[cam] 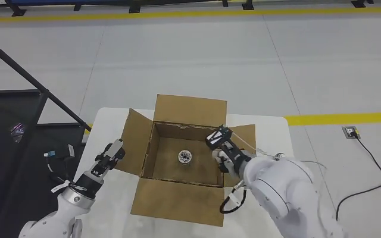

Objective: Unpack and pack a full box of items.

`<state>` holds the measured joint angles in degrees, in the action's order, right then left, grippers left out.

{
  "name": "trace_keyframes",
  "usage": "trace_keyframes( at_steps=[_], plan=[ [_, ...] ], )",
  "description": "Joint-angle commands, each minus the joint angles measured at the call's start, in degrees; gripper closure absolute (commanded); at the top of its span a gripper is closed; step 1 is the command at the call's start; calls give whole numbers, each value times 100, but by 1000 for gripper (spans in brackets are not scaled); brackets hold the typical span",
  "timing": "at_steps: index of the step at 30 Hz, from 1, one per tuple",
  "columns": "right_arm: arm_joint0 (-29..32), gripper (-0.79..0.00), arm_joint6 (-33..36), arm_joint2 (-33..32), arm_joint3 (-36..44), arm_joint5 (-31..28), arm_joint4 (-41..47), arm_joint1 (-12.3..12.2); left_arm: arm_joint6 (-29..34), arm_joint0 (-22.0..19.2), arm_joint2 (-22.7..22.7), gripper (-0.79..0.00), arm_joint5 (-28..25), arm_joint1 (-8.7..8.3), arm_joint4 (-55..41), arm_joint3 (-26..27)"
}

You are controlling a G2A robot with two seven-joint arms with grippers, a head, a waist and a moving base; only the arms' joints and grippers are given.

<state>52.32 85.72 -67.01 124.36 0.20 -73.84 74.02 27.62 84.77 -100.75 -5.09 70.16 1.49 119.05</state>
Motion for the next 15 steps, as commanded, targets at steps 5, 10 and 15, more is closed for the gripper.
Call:
trace_keyframes(
  at_steps=[5,10,15],
  plan=[
    [1359,0,-31,-1432,1028,173,-456,-140,0,0,0,-785,0,0,0,0],
    [2215,0,-106,-2250,1004,227,-257,-187,0,0,0,-785,0,0,0,0],
    [2473,0,-250,-2509,339,209,-135,-207,0,0,0,-785,0,0,0,0]
  ],
)
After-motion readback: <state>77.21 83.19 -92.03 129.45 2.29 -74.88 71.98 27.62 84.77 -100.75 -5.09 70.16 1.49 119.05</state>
